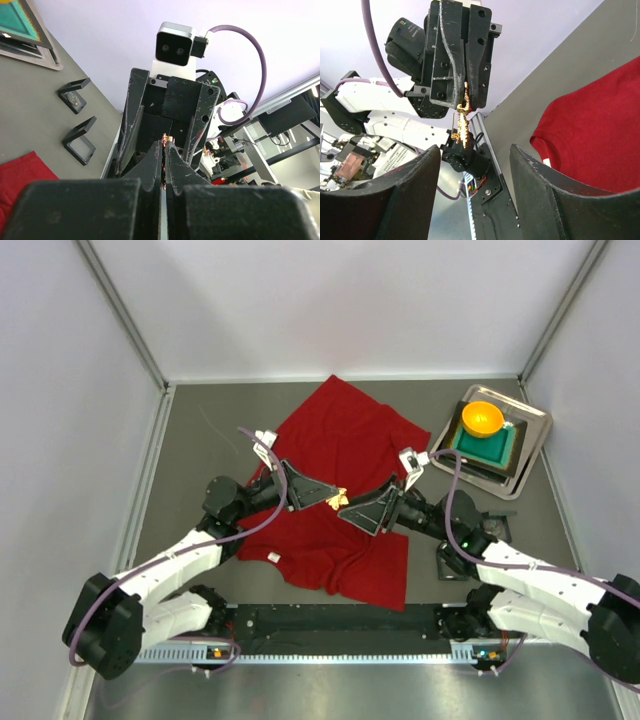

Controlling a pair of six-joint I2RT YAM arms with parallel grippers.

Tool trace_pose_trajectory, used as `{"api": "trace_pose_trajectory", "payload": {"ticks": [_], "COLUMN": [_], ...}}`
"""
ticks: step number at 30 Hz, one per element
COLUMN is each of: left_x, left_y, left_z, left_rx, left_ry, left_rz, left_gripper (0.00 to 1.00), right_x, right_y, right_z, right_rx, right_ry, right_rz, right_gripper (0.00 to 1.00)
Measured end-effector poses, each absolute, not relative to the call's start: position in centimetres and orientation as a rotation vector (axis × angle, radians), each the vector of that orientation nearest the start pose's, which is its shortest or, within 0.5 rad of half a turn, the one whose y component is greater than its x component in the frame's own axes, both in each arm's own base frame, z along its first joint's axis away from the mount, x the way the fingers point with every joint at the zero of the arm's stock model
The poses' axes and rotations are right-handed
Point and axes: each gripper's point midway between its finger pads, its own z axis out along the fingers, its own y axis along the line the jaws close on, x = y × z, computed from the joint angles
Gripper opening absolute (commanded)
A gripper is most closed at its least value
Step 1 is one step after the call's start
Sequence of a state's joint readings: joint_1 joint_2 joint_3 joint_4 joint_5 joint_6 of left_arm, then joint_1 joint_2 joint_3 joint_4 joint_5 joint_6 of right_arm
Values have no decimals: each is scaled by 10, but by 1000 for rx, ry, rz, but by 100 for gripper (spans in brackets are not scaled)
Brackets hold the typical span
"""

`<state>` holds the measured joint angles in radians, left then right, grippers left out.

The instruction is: Remove the brooch from the garment

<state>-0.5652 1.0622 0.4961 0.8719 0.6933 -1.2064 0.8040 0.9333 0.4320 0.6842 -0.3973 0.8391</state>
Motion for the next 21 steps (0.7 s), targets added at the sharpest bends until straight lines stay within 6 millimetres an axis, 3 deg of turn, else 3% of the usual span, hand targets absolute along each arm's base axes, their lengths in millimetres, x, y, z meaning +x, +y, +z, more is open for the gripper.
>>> {"api": "trace_pose_trajectory", "payload": {"ticks": [21], "left_x": [178], "left_y": [-284], "left_z": [306], "left_rx": [229], "left_ry": [1583], "left_rz": [-1929], "left_gripper": [0], "right_x": [167], "right_y": [313], "right_z": [286], "right_rx": [-312], "right_ry": [1512], "right_rz": [1659], "right_gripper": [40]}}
